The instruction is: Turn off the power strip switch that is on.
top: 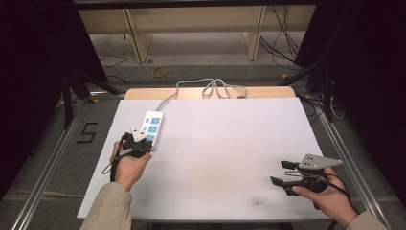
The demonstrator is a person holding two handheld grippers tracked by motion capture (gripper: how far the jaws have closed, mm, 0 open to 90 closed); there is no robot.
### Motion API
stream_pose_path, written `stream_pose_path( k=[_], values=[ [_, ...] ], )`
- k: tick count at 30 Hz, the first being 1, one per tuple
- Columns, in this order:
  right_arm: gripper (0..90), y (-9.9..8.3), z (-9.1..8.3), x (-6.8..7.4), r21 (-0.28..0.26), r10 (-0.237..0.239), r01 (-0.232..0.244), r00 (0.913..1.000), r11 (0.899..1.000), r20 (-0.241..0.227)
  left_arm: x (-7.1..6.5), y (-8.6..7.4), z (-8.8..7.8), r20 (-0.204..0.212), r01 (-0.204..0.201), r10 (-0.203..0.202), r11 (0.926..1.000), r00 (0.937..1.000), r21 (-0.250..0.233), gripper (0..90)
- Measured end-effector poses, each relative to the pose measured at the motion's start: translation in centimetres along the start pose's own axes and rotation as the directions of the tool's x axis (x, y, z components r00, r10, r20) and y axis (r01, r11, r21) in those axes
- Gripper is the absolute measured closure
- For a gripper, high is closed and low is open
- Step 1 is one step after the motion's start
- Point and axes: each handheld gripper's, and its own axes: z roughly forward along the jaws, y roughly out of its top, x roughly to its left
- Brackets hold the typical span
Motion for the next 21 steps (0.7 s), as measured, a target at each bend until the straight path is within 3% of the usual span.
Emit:
stream_pose_path(
  k=[21],
  values=[
    [26.0,0.0,0.0,-0.1,-0.001,0.002,-0.002,1.0,1.0,-0.001,1.8,1.2,1.7,-0.055,0.028,-0.026,0.9994,0.9981,0.022,89.9]
  ],
)
